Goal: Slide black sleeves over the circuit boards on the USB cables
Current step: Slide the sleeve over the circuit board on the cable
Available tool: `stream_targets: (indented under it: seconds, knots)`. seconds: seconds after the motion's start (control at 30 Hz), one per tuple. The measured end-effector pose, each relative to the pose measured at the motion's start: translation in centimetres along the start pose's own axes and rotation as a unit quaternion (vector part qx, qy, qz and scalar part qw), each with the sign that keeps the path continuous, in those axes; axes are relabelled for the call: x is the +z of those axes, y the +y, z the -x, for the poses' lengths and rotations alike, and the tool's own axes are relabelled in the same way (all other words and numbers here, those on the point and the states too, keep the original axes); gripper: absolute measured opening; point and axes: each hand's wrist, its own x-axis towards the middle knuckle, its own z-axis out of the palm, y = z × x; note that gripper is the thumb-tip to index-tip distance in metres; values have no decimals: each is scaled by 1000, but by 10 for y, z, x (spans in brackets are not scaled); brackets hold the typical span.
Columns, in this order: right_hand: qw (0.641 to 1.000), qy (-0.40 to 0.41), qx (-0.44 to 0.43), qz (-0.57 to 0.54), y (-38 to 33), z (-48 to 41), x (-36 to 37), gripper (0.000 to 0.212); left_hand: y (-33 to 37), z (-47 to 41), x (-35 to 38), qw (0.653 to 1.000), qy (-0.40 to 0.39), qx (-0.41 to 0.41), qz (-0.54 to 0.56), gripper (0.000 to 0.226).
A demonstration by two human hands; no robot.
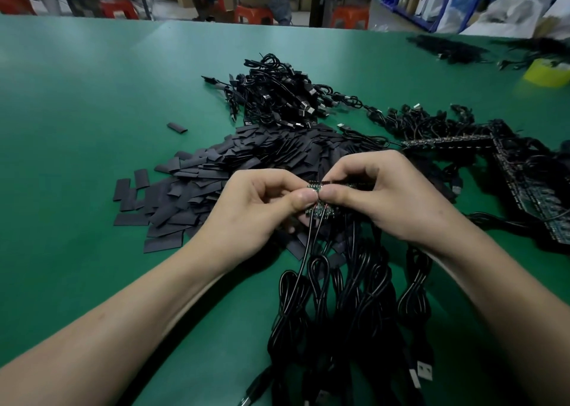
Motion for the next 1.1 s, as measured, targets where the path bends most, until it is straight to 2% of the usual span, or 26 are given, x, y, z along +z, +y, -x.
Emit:
stream_targets:
  seconds: [0.17, 0.3, 0.4, 0.5, 0.57, 0.67, 0.73, 0.83, 0.9, 0.93, 1.0, 1.03, 1.1]
  knots:
    - [994, -32, -1, -103, 2, -1, -4, 12, 5, 0, 1, 998, -20, -12, 57, 8]
    - [993, -105, 59, -15, 11, 1, -22, 20, 10, -3, -10, 998, 27, 2, 56, 10]
    - [995, -45, 75, 42, 12, 6, -23, 28, 11, -5, -17, 996, 77, 46, 18, 11]
    - [999, 7, 22, 32, -6, 6, 2, 35, 9, -7, -15, 991, 83, 98, -19, 9]
    - [1000, -4, 19, -9, -17, 4, 21, 25, 8, -8, -15, 989, 84, 115, -51, 7]
    - [991, -15, 33, -132, -24, 5, 25, 19, 11, -9, -28, 981, 50, 120, -143, 6]
    - [966, -1, 37, -255, -28, 7, 17, 18, 15, -8, -44, 951, 16, 128, -281, 18]
    - [886, 69, 35, -458, -32, 7, -3, 21, 22, -6, -65, 876, -43, 97, -470, 46]
    - [838, 101, 23, -535, -31, 5, -24, 26, 25, -5, -71, 827, -74, 59, -554, 53]
    - [835, 99, 23, -540, -32, 5, -34, 29, 26, -5, -71, 808, -84, 51, -581, 52]
    - [882, 85, 42, -462, -29, 5, -49, 31, 25, -7, -70, 791, -98, 56, -602, 45]
    - [911, 76, 53, -402, -26, 5, -51, 31, 25, -8, -69, 792, -104, 61, -598, 40]
    - [947, 48, 74, -308, -20, 6, -44, 30, 25, -7, -69, 801, -114, 66, -584, 29]
